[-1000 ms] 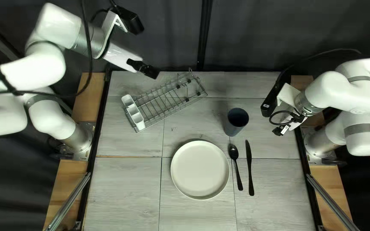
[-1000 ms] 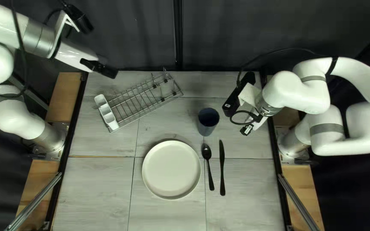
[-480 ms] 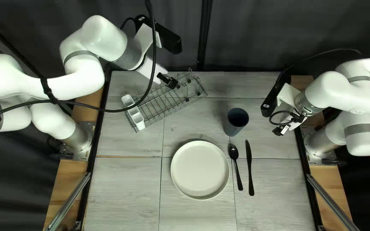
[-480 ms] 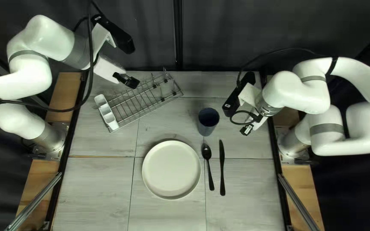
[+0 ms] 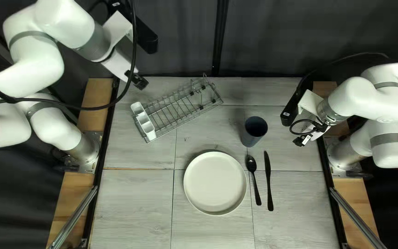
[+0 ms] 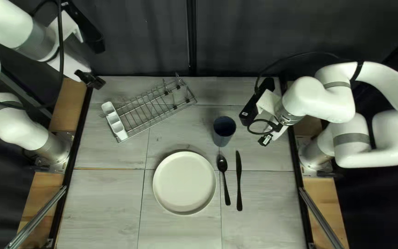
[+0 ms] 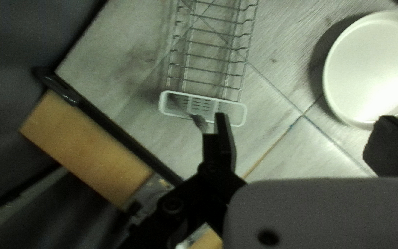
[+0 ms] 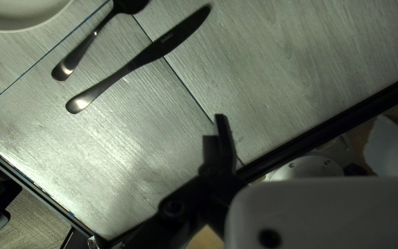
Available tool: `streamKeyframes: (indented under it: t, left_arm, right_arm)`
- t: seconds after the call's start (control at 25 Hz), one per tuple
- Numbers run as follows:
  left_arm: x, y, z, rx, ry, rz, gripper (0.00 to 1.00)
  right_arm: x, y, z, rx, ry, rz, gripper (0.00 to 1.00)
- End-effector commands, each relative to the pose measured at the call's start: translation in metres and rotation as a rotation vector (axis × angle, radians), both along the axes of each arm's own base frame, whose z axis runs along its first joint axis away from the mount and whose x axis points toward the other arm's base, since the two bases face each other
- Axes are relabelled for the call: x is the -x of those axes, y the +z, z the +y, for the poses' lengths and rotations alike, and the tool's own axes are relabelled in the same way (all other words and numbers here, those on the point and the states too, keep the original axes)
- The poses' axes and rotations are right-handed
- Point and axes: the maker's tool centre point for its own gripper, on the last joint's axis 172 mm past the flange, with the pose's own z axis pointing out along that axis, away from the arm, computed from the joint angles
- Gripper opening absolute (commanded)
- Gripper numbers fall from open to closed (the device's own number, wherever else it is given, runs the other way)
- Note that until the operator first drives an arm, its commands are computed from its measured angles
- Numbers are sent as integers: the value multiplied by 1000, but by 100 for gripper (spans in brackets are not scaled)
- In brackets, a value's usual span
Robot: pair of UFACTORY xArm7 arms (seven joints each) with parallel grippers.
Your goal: Pick up and place plate onto table. Place down one fork to the left of the plate. Place spoon and knife to the right of the plate. Place cup above the knife and spoon
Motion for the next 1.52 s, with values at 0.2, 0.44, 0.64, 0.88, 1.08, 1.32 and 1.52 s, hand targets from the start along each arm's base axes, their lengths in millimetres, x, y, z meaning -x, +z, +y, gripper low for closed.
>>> streamKeyframes:
  t: [0.2,0.44,0.64,0.88,1.08,1.32,1.52]
  left_arm:
    - [20,10,9,-31,-190,72,100]
    - [22,11,11,-33,-251,82,100]
    - [22,11,11,-33,-251,82,100]
    - [22,11,11,-33,-251,82,100]
    - [22,11,11,-33,-251,82,100]
    - [21,9,2,-10,-249,90,100]
    - [21,1,-3,-5,-253,115,100]
  right_arm:
    - [0,0,0,0,0,0,100]
    - [0,0,0,0,0,0,100]
    - [0,0,0,0,0,0,100]
    - [0,0,0,0,0,0,100]
    - [0,0,0,0,0,0,100]
    - [0,0,0,0,0,0,100]
    - [0,0,0,0,0,0,100]
